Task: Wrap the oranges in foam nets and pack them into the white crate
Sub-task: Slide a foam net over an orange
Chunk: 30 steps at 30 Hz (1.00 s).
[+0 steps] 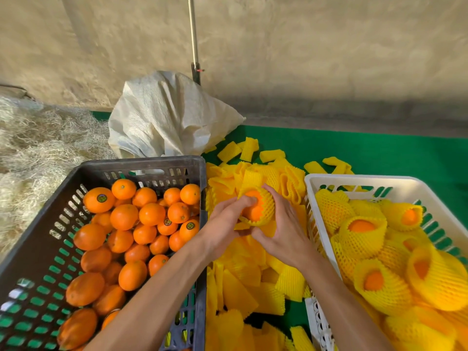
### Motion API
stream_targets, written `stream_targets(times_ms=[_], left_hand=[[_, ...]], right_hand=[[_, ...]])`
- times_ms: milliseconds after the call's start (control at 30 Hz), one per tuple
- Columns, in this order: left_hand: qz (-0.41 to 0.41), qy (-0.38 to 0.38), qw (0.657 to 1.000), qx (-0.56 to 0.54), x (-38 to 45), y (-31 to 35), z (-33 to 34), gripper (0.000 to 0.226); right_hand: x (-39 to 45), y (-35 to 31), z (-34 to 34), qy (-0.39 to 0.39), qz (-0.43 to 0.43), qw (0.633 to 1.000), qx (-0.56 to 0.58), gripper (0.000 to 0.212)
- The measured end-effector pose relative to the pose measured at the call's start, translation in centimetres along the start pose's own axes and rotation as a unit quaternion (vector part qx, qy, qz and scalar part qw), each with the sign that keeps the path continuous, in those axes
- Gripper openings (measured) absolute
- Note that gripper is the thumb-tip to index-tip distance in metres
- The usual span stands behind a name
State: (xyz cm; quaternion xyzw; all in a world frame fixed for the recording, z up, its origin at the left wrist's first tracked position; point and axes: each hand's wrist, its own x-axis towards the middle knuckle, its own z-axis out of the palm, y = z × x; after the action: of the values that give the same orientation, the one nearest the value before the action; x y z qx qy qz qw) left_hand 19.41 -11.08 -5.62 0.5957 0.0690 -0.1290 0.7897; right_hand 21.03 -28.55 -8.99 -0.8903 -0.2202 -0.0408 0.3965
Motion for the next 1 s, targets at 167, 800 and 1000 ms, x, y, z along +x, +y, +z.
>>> stream_targets(times_ms=[167,800,1000], left_hand=[[0.013,0.038,0.998,-0.051,0.0,-0.2,0.2,0.060],[0.146,0.196,0.942,0.229,0.3,-2.0,0.7,0.030],[-0.039,0.076,0.995,-0.050,0.7,-0.2,0.9,0.059]], right_hand=[[0.3,0.6,0.1,-0.024,0.023,0.990,0.139,0.072],[-0.6,-2.7,0.4,0.182,-0.121,0.973,-0.068,0.046],[-0.2,-1.8,-0.7,0.062,-0.109,0.986,-0.112,0.080]])
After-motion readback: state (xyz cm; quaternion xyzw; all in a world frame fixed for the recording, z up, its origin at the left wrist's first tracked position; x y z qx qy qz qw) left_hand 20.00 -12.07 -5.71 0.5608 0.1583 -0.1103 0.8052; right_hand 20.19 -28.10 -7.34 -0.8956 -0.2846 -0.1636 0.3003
